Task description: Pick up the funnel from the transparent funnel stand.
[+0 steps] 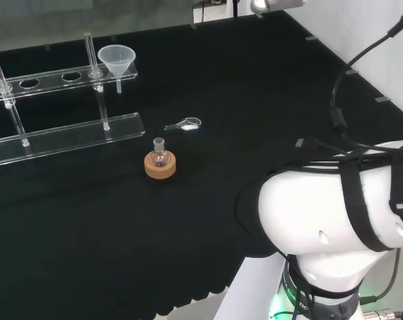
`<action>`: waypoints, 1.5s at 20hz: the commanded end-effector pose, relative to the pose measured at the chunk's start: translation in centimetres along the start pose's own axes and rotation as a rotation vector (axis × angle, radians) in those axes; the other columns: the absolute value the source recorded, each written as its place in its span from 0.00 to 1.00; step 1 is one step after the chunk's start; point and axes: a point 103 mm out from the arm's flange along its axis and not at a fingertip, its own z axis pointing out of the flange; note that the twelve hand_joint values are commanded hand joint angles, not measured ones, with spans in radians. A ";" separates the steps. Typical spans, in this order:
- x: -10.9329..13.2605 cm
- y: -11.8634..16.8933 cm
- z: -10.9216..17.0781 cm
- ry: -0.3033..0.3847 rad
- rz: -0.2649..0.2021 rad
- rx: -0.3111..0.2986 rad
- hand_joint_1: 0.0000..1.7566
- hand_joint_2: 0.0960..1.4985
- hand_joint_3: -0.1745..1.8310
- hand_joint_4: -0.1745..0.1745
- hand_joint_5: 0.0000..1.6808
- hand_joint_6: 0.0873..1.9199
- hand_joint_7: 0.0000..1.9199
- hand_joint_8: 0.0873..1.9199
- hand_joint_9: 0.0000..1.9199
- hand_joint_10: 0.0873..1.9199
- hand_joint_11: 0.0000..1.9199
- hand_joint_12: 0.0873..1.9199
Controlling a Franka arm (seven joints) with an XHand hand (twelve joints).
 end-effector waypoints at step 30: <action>10.1 20.3 12.9 -0.026 -0.096 0.291 0.33 0.50 0.25 0.55 0.08 0.00 0.00 0.31 0.11 0.39 0.14 0.77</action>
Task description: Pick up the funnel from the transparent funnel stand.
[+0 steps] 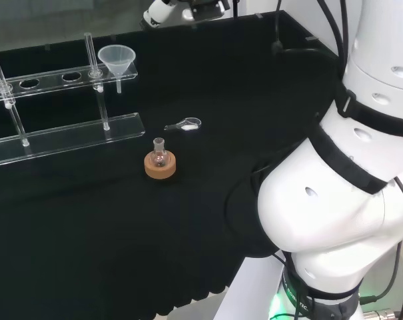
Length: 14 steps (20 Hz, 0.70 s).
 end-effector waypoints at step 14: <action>5.8 6.0 4.7 -0.004 -0.030 0.153 0.34 0.44 0.30 0.48 0.05 0.00 0.00 0.27 0.10 0.41 0.19 0.77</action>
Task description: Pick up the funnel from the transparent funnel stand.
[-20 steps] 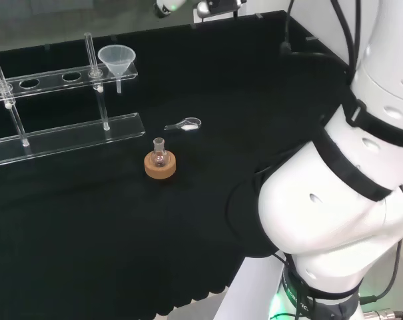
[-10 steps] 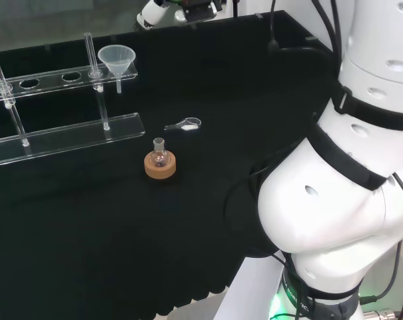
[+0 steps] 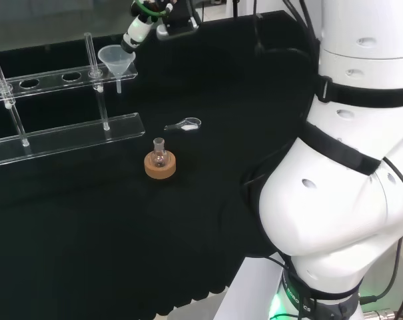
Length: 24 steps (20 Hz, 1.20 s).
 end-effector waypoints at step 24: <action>5.2 2.1 2.5 -0.074 -0.055 0.057 0.33 0.40 0.30 0.40 0.01 0.00 0.00 0.20 0.08 0.44 0.22 0.76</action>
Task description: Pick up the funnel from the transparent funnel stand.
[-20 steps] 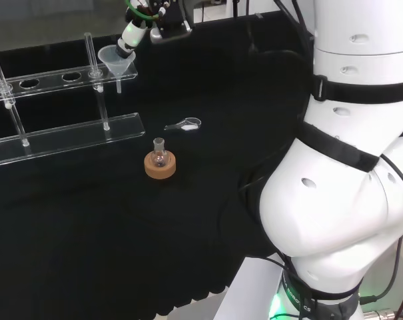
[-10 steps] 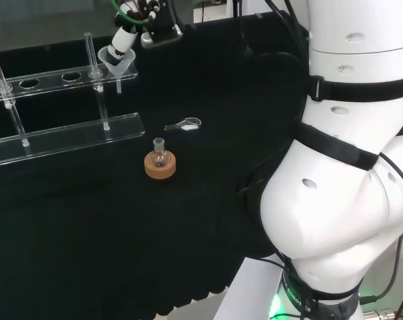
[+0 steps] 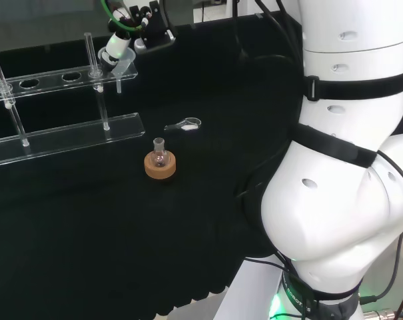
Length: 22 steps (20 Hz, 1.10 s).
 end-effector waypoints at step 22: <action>0.6 2.7 2.3 -0.007 -0.012 -0.015 0.33 0.41 0.30 0.38 0.03 0.00 0.00 0.27 0.12 0.43 0.24 0.74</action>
